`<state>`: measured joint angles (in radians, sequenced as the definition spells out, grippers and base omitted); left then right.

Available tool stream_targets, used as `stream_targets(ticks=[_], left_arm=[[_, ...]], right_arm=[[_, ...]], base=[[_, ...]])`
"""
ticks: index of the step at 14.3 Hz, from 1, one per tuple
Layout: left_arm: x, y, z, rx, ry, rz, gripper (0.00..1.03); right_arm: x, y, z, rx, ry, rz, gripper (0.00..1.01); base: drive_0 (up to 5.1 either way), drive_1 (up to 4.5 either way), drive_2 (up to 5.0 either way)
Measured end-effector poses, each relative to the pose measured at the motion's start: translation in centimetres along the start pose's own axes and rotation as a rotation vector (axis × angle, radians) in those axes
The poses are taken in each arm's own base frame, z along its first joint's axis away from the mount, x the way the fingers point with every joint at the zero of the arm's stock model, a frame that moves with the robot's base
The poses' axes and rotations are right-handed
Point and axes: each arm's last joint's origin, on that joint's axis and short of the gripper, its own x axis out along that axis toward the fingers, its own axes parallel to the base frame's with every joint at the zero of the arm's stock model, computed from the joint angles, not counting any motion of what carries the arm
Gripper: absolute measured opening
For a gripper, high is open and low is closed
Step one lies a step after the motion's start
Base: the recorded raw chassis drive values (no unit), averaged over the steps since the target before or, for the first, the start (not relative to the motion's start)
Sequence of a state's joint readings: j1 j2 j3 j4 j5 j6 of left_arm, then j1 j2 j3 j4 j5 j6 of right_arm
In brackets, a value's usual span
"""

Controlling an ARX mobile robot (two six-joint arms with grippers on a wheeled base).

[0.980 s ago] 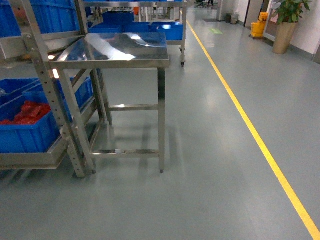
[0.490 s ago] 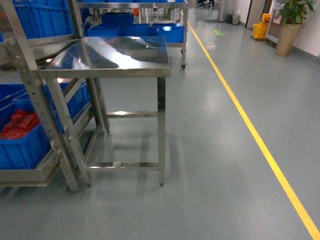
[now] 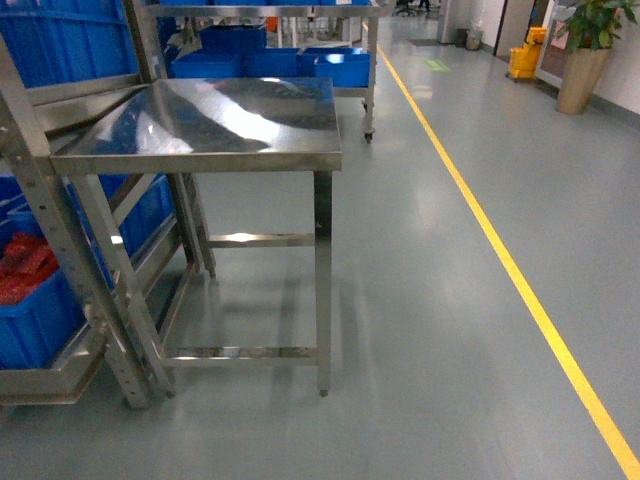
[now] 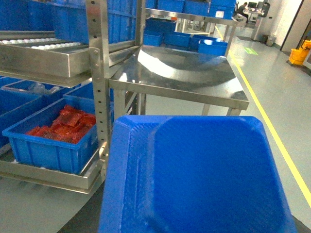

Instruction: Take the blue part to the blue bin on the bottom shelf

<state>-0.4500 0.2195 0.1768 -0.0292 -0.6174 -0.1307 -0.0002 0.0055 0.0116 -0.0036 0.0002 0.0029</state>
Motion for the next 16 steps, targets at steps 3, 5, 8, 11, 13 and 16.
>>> stream_targets(ticks=[3,5,8,11,13,16], left_arm=[[0.00,0.00,-0.03,0.002,0.002,0.000,0.43],[0.01,0.00,-0.07,0.004,0.006,0.001,0.43],[0.00,0.00,0.00,0.000,0.001,0.000,0.43],[0.01,0.00,-0.04,0.003,0.005,0.001,0.43],[0.02,-0.01,-0.06,0.005,0.007,0.000,0.43],[0.00,-0.02,0.00,0.001,0.002,-0.006,0.43]], right_arm=[[0.00,0.00,-0.02,0.000,0.002,0.000,0.98],[0.00,0.00,-0.02,0.000,0.002,0.000,0.98],[0.00,0.00,0.02,0.000,-0.002,0.000,0.98],[0.00,0.00,-0.03,0.000,0.003,0.000,0.98],[0.00,0.00,0.04,0.000,-0.004,0.000,0.98],[0.00,0.00,-0.01,0.000,0.001,-0.002,0.98]], base=[[-0.1,3.98,-4.1],[0.0,4.02,-4.1],[0.0,4.02,-4.1],[0.0,4.00,-4.1],[0.0,4.00,-4.1],[-1.6,3.57,-1.8]])
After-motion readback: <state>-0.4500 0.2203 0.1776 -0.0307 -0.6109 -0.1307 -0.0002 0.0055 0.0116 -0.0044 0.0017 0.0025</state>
